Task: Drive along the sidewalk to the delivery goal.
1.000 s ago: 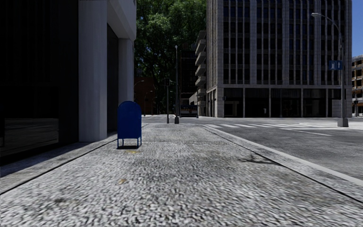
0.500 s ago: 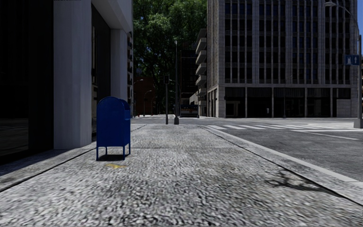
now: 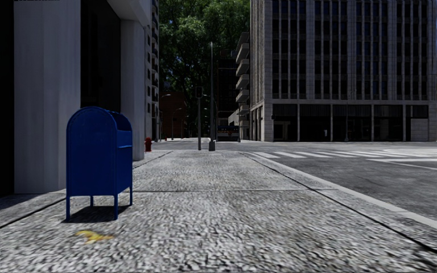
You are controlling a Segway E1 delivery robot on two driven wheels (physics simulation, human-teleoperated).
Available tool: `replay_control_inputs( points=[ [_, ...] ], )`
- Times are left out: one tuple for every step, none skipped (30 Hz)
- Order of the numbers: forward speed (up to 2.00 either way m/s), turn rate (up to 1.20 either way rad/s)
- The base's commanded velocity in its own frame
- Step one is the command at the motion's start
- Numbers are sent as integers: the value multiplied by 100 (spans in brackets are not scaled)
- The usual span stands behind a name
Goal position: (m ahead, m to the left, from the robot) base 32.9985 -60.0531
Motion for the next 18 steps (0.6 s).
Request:
replay_control_inputs(
  points=[
    [200, 0],
    [200, 0],
    [200, 0],
    [200, 0],
    [200, 0],
    [200, 0],
    [200, 0],
    [200, 0],
    [200, 0],
    [200, 0],
    [200, 0],
    [200, 0],
    [200, 0],
    [200, 0],
    [200, 0],
    [200, 0],
    [200, 0],
    [200, 0]
  ],
)
